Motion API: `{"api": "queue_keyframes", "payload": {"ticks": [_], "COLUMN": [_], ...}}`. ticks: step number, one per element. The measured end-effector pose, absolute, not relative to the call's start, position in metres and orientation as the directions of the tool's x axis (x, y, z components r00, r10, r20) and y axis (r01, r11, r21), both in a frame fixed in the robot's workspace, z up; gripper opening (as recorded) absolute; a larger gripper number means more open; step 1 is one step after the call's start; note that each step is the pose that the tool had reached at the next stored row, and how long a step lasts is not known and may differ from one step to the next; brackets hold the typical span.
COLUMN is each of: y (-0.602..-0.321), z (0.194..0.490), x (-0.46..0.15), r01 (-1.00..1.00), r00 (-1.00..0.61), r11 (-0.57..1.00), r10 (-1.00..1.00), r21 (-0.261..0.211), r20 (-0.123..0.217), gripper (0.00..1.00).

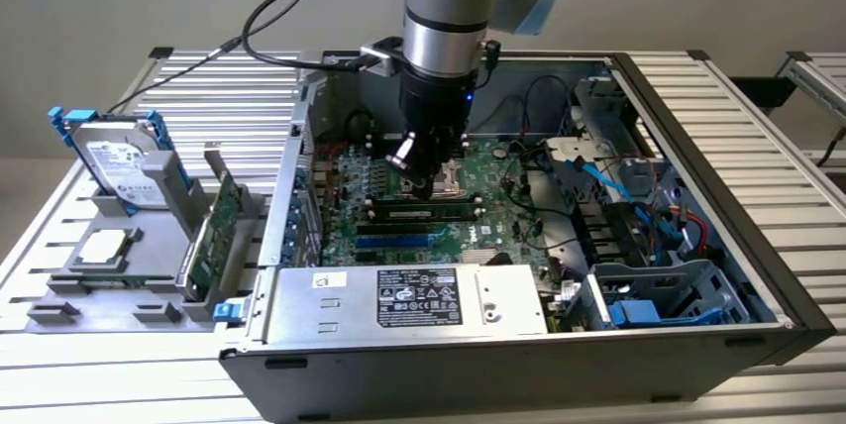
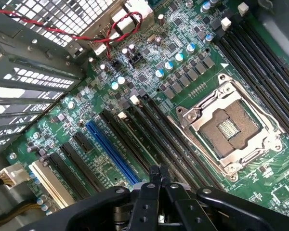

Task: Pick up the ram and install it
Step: 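Press down the ram until it locks into place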

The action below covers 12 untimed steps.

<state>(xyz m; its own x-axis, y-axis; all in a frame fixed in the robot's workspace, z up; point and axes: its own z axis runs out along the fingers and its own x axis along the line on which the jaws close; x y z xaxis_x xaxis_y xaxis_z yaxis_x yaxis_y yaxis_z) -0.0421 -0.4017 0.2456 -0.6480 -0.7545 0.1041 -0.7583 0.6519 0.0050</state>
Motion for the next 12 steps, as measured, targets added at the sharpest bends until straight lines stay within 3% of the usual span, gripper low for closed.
{"api": "queue_keyframes", "payload": {"ticks": [12], "y": [-0.4015], "z": [0.2456], "x": [-0.0420], "r01": [-0.676], "r00": [-0.735], "r11": [0.736], "r10": [-0.672], "r21": [-0.028], "r20": [0.089], "gripper": [0.11]}}
